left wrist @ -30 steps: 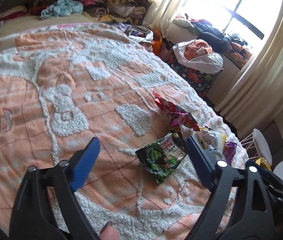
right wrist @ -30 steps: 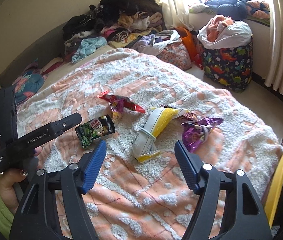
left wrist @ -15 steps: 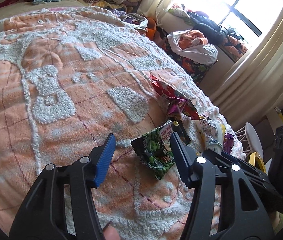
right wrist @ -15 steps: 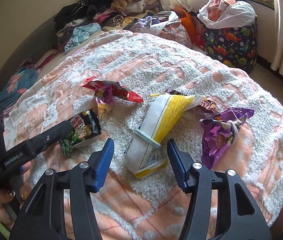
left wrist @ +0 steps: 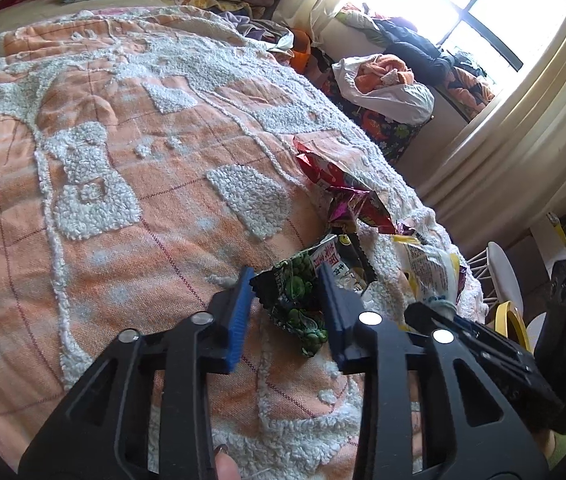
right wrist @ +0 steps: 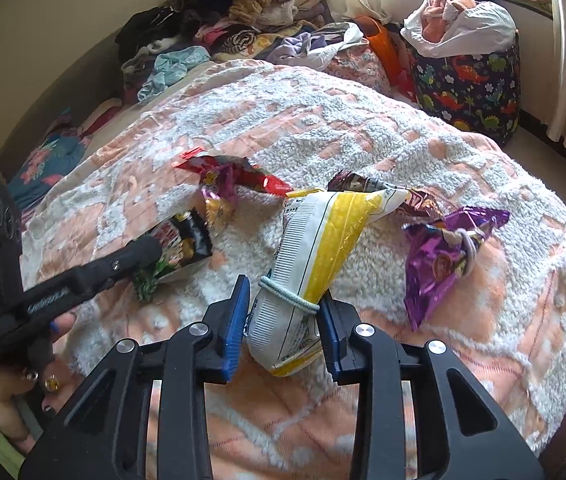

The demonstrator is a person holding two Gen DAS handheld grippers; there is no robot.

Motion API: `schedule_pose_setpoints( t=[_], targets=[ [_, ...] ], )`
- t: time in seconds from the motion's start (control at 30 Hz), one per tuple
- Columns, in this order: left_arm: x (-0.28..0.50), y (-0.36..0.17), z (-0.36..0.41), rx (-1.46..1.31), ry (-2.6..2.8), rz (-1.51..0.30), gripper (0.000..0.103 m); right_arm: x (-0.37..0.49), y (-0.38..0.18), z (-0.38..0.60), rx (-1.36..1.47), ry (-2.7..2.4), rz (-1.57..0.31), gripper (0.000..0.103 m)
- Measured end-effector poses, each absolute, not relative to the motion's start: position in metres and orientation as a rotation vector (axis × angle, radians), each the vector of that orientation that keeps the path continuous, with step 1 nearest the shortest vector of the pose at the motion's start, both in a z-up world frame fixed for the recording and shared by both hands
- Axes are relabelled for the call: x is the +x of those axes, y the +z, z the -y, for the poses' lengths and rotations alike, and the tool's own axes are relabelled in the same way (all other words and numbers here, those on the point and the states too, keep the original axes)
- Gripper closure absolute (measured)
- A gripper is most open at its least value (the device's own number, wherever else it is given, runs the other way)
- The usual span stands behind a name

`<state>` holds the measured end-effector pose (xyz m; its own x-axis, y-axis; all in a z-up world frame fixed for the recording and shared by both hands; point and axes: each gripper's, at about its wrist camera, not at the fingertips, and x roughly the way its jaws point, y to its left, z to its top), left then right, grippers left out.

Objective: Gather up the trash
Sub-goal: 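Grasp the green snack packet with the left gripper while the right gripper grasps the white-and-yellow plastic bag, then carry both items over the yellow bin and open both grippers to drop them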

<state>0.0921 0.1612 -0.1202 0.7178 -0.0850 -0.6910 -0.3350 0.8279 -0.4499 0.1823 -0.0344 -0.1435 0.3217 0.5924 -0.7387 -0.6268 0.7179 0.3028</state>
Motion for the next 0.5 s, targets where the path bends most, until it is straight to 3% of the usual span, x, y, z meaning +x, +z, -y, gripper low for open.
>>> schedule_pose_setpoints(
  t=[0.2,0.5],
  targets=[
    [0.086,-0.112,-0.154,-0.602,0.131,-0.747,0.096,0.162,-0.137,0.051,-0.031,0.796,-0.933,0.072],
    [0.084,-0.084,-0.135,-0.559,0.103,-0.694,0.098,0.144,-0.119,0.074,-0.019,0.791,-0.89,0.072]
  ],
)
